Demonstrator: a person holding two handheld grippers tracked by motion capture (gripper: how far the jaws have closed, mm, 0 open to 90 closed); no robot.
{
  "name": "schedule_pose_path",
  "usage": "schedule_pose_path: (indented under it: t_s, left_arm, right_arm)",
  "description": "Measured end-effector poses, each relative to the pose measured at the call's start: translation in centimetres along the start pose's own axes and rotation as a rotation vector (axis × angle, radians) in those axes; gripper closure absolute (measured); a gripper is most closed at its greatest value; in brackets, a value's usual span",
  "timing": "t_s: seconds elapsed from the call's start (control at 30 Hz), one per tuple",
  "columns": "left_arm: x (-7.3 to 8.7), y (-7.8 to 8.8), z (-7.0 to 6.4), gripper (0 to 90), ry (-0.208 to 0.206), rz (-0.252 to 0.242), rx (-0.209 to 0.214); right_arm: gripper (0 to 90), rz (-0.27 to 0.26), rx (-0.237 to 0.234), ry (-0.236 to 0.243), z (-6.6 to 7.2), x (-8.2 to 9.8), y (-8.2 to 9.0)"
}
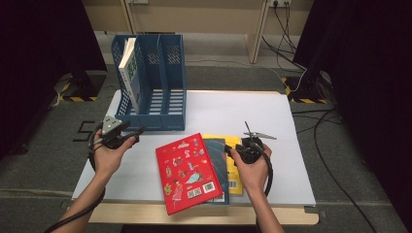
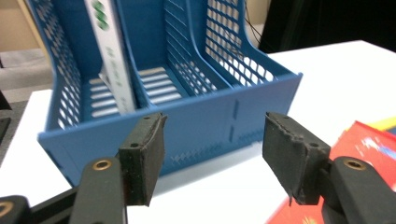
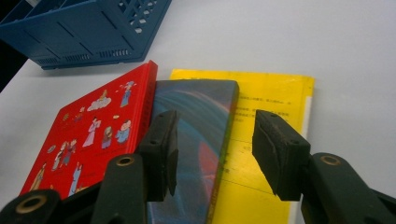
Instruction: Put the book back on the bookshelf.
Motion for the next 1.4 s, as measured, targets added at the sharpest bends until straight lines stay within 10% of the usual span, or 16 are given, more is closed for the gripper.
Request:
schedule_pose_path:
  t_s: [0.7,1.4]
  left_arm:
    - [6.4,1.1,-5.8,44.6,0.020,0.161,0.164]
    - [7.2,1.4,-6.5,47.4,0.075,0.201,0.191]
  right_arm:
    - [50.6,0.125,-0.085,-0.011,3.3,-0.9,-4.3]
    - [50.2,0.229,-0.130,-0.023,5.6,-2.4,-10.7]
Point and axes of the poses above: each handheld gripper's, and its own axes: y roughly backward along the jaws, x roughly out of its underside, z roughly to its left, the point moved 4 cm from there along -y, roughly forward along the jaws, and after that the axes turned 14 degrees about -z, right-handed, at the moved point
